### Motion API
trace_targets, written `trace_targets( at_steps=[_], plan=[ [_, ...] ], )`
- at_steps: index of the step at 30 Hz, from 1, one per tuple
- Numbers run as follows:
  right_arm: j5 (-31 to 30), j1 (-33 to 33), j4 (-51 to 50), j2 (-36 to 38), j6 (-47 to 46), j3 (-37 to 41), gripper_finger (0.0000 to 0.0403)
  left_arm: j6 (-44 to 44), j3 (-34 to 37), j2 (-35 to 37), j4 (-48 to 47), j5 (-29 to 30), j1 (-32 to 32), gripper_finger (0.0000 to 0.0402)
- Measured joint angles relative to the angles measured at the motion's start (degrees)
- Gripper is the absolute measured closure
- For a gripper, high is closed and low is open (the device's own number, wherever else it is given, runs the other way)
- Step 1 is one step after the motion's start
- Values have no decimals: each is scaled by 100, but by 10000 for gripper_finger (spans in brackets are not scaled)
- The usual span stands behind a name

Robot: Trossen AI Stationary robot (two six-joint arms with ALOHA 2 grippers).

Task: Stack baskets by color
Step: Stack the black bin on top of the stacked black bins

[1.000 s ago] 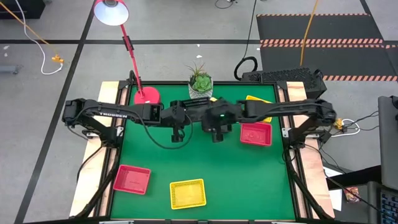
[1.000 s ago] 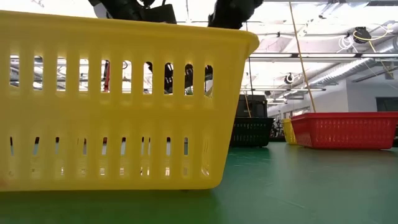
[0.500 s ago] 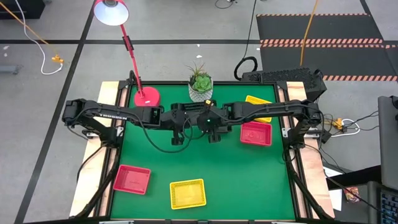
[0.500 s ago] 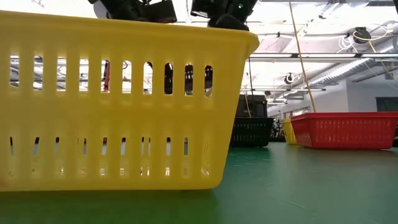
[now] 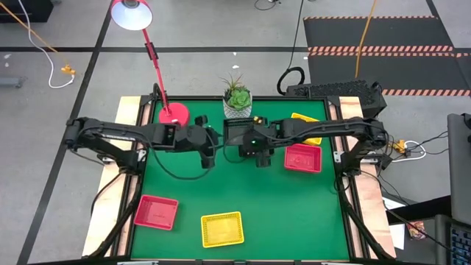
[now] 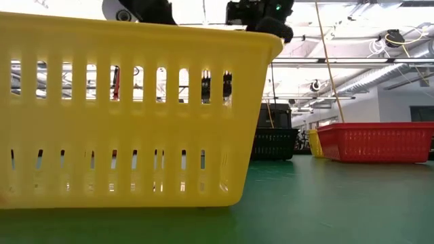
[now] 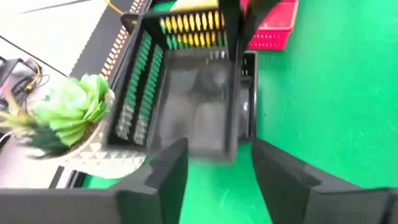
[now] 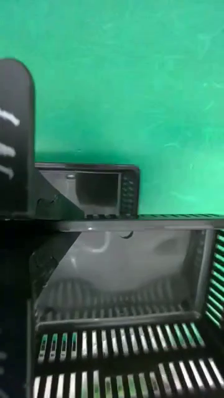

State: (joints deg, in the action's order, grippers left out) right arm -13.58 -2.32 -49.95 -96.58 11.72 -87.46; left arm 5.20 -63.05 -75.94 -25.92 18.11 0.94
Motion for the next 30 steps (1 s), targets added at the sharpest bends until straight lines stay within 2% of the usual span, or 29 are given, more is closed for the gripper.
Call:
trace_targets(
  at_steps=[6,10,13,15,21,24,30],
  plan=[
    [8,-31,209,581,-276,906,402,-73,0,549,-91,-6,72,181],
    [28,-32,787,994,-300,1782,402,-103,0,893,134,0,65,177],
    [273,-40,1453,1243,-322,2308,402,-134,0,1042,439,1,64,177],
    [306,-57,1759,1362,-259,2520,402,-136,0,1060,702,-4,69,177],
    [539,-346,1864,1362,-241,2922,403,-134,8,962,1099,-7,58,176],
    [633,-413,2056,1366,-247,3057,403,-129,268,951,1527,-95,58,176],
    [1090,-449,2542,1364,-363,3360,403,-260,1375,1045,3236,-500,-167,176]
  ],
)
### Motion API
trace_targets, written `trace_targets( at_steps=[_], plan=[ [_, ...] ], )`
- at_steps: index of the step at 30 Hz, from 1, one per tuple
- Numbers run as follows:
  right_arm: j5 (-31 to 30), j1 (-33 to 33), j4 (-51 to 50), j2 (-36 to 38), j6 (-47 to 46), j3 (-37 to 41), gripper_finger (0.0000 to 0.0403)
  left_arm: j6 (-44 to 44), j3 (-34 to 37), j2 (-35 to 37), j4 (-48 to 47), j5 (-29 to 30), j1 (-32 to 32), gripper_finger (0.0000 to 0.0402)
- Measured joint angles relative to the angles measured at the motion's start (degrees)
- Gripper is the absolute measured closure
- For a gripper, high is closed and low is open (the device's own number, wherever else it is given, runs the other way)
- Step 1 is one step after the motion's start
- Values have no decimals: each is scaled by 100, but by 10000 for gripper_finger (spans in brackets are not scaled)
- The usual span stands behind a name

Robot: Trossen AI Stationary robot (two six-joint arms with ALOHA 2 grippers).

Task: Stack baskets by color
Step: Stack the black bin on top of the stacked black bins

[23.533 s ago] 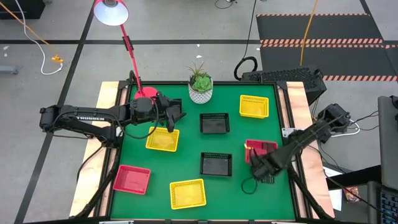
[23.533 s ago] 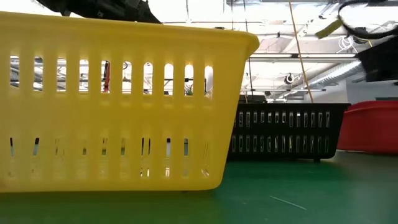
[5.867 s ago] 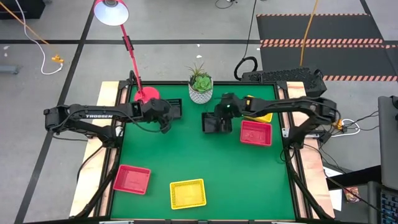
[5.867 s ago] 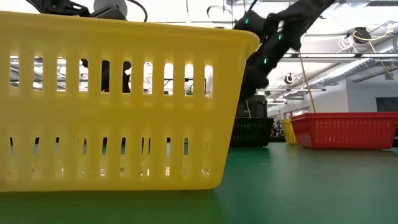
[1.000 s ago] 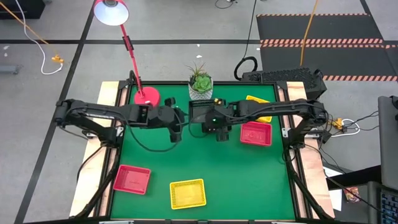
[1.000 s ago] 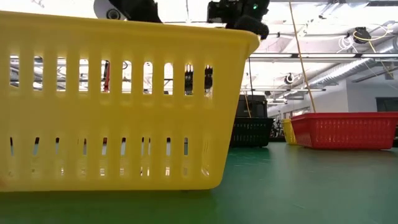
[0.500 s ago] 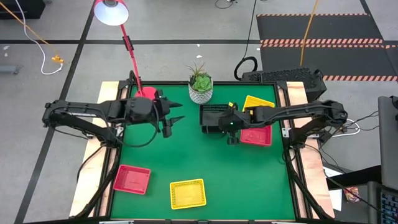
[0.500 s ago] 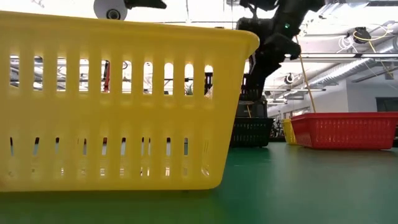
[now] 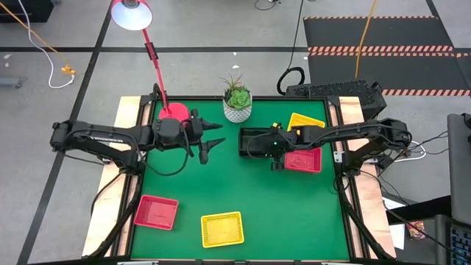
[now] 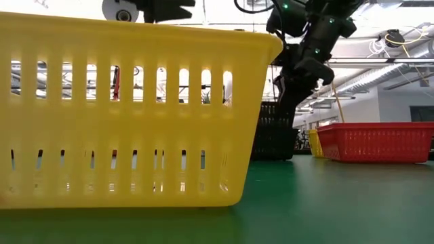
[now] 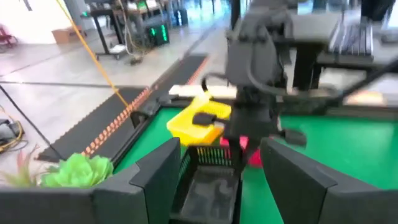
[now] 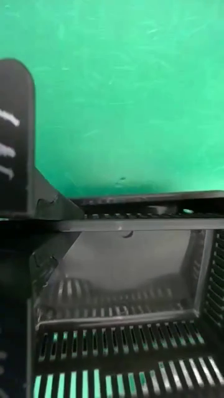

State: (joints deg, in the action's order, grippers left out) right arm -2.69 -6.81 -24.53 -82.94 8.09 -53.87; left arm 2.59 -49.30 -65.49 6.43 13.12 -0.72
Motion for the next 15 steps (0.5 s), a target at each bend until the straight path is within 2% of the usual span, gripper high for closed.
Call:
trace_targets(
  at_steps=[9,15],
  plan=[
    [17,-31,181,-47,-169,160,403,-507,1333,8,1869,-256,-325,176],
    [297,-35,678,-68,-250,356,399,-654,2088,7,2981,-261,-355,176]
  ],
)
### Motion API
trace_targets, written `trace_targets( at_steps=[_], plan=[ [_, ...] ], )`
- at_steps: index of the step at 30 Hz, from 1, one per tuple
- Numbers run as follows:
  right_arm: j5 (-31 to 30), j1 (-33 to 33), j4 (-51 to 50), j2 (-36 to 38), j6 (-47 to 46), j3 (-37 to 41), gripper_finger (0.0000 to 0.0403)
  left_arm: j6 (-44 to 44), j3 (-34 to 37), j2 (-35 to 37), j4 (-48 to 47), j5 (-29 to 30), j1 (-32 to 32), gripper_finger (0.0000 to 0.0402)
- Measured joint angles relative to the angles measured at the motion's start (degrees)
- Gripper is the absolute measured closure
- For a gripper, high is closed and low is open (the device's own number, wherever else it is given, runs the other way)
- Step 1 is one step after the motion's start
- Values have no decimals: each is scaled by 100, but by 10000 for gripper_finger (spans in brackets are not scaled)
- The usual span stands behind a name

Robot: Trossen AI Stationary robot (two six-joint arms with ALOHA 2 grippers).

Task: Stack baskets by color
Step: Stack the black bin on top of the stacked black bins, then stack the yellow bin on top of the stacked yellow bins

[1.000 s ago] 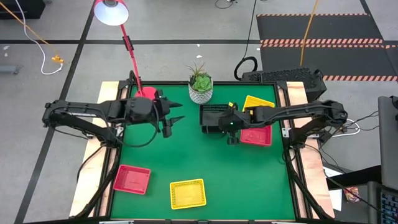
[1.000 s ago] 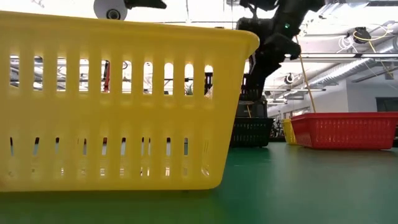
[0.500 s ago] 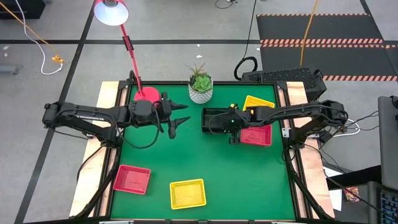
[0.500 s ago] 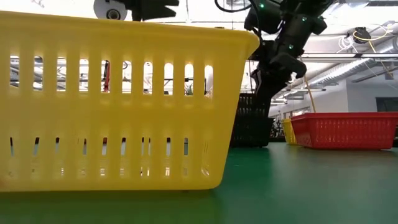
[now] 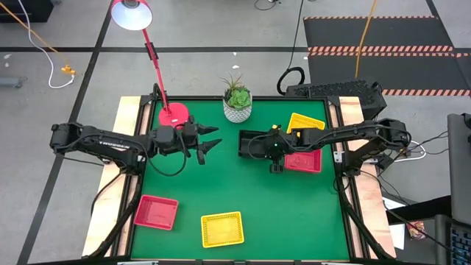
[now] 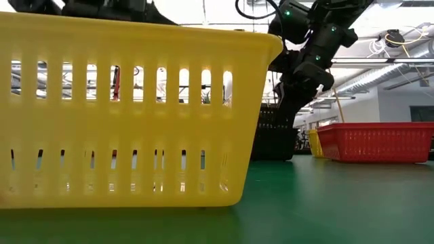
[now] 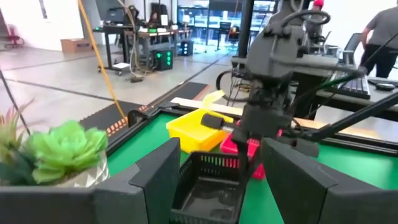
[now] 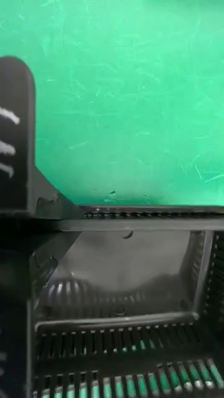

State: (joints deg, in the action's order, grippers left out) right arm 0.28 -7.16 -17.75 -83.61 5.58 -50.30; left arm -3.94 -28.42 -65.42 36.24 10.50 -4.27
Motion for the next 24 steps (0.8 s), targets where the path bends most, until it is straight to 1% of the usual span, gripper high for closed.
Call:
trace_targets(
  at_steps=[2,4,11,15,18,20,22,24],
  plan=[
    [-3,0,-5,2,-15,-21,385,-131,106,-1,54,5,-53,176],
    [-7,0,30,2,-42,-80,363,-227,154,52,71,9,-82,176],
    [-14,0,-60,48,-194,-140,260,-240,162,65,90,2,-96,176],
    [-25,102,17,237,-331,-142,215,-251,162,65,34,0,-94,176],
    [-21,411,81,446,-377,-143,199,-429,162,65,-69,0,-59,176],
    [-19,718,106,568,-586,-184,196,-665,162,65,-54,-126,38,176],
    [-21,1048,122,631,-822,-272,196,-816,135,65,-128,-307,220,176],
    [-85,1405,108,638,-964,-384,196,-941,18,65,-475,-241,505,176]
  ],
)
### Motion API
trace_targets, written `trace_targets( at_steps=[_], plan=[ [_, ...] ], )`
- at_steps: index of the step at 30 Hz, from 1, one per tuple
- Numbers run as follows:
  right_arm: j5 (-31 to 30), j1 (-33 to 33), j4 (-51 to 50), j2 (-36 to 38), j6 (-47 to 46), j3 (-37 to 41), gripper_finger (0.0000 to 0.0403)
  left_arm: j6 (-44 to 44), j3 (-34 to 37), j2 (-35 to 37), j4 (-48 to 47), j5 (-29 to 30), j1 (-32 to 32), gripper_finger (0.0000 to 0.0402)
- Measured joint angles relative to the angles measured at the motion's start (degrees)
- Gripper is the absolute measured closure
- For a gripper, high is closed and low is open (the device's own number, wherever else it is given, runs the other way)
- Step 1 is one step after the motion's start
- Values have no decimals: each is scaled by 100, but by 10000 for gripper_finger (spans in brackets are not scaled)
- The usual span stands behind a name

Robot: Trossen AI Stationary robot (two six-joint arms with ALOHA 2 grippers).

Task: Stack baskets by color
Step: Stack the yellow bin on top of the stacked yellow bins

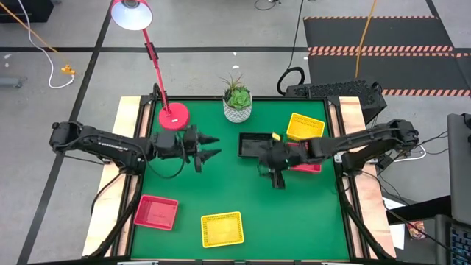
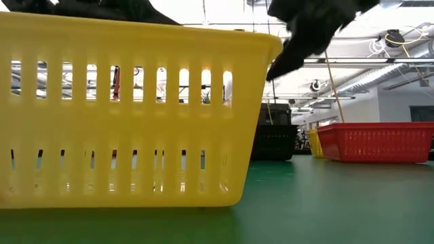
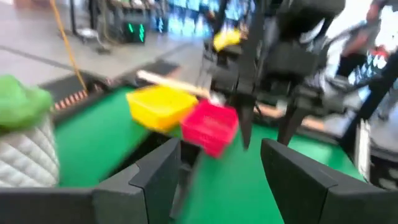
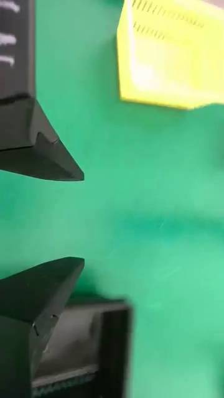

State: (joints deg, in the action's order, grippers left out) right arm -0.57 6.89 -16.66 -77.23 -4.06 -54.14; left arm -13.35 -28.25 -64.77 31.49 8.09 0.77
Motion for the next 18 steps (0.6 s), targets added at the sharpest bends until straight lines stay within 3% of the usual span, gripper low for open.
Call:
trace_targets(
  at_steps=[7,18],
  plan=[
    [-543,1050,158,-704,-248,-741,195,-57,-756,-4,-1597,1480,1142,176],
    [-694,1789,-837,-2711,-291,-3050,195,266,-1148,0,-1644,2637,1854,176]
  ],
)
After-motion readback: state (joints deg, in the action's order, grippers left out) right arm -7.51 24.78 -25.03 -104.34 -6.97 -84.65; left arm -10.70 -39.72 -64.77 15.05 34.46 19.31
